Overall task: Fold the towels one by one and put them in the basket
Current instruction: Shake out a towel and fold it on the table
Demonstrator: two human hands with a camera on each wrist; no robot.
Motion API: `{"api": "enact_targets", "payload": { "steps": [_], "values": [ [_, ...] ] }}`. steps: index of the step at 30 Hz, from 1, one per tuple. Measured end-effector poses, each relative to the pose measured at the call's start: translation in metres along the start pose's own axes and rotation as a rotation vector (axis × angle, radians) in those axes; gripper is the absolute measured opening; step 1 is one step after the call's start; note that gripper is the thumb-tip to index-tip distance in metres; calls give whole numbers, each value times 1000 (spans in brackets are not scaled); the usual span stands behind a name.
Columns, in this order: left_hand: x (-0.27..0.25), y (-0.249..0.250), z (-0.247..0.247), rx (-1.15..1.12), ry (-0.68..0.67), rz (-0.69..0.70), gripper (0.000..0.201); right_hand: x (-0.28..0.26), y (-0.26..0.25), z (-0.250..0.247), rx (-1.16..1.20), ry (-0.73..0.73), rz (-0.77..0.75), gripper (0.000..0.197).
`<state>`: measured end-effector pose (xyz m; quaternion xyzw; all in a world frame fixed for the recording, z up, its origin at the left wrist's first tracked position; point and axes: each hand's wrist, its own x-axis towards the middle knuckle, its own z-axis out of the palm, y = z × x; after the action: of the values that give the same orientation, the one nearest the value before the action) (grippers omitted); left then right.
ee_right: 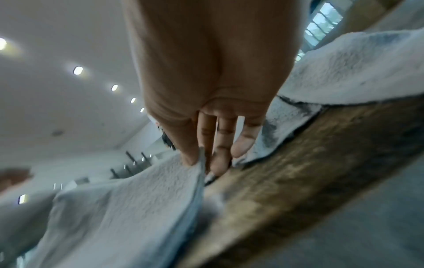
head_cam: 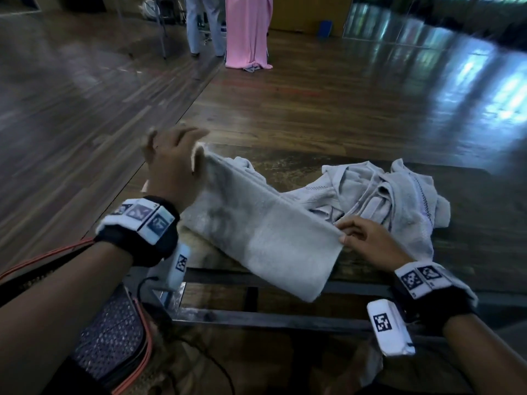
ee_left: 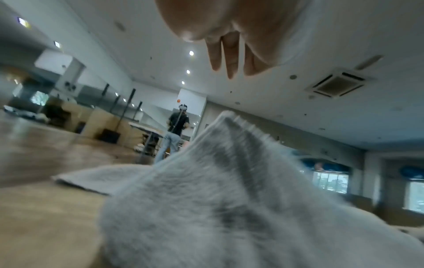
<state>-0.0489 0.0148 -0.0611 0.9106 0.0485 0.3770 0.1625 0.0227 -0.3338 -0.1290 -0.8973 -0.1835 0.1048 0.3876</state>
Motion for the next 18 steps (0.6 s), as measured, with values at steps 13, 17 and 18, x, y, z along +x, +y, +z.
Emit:
{"api": "enact_targets", "payload": {
  "steps": [13, 17, 18],
  "values": [
    [-130, 90, 64, 100, -684, 788, 47, 0, 1, 9, -134, -8, 30, 22],
    [-119, 99, 66, 103, -709, 711, 49, 2, -2, 7, -125, -6, 32, 21],
    [-118, 101, 65, 91, -705, 704, 47, 2, -3, 7, -127, -8, 28, 21]
  ]
}}
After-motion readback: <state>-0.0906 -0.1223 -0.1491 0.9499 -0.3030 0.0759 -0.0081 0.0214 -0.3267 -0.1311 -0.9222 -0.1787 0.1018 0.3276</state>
